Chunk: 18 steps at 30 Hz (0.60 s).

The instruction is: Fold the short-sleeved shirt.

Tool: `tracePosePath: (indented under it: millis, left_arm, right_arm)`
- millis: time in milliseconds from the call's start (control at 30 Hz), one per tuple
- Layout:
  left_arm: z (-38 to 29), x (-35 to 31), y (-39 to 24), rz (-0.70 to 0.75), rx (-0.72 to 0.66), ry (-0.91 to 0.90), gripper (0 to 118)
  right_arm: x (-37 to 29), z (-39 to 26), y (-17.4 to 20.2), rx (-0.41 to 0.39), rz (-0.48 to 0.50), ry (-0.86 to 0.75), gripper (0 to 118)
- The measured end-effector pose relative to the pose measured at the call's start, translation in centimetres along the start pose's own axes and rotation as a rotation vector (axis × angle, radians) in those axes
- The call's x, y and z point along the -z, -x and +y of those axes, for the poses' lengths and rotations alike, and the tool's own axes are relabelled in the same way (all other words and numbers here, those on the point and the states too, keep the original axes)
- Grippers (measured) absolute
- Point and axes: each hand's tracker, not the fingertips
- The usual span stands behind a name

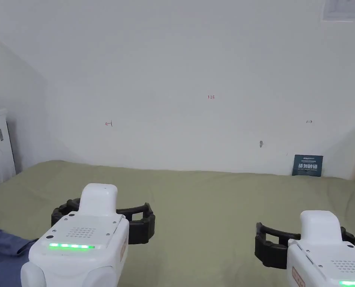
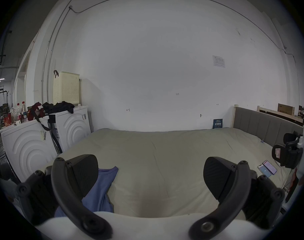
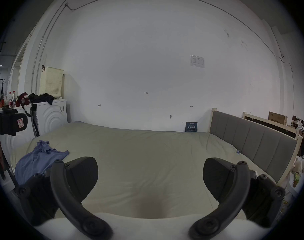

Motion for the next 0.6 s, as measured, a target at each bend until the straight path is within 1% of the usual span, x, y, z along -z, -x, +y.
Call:
tracePosePath:
  millis: [267,367,400,433,467,500,533,567,600]
  left_arm:
    - [-0.3,0.2,0.1,0.002,0.006,0.011,118]
    - [-0.3,0.3,0.1,0.009,0.009,0.005,118]
    - [-0.3,0.3,0.1,0.017,0.011,0.002,118]
    - [-0.4,0.3,0.1,0.022,0.014,0.0,114]
    - [-0.5,0.3,0.2,0.023,0.018,-0.007,96]
    - [-0.6,0.2,0.3,0.012,0.019,-0.019,63]
    - [-0.6,0.3,0.3,-0.024,0.022,-0.008,13]
    - [-0.6,0.7,0.3,-0.053,0.018,0.021,0]
    - [-0.7,1.1,0.5,-0.036,0.003,0.013,0]
  right_arm:
    - [0.2,-0.2,0.1,-0.011,0.004,0.011,118]
    - [0.3,-0.1,0.1,-0.002,0.005,0.012,118]
    - [0.3,-0.1,0.1,-0.001,0.003,0.014,116]
    - [0.3,-0.1,0.1,0.0,0.002,0.013,108]
    - [0.2,-0.1,0.0,-0.002,0.001,0.009,81]
    - [0.1,-0.2,0.0,-0.006,0.003,0.006,41]
    - [0.1,-0.3,0.0,-0.013,-0.008,0.008,2]
    - [0.2,-0.5,-0.1,-0.008,-0.071,0.013,1]
    - [0.0,-0.1,-0.2,0.0,-0.041,-0.015,1]
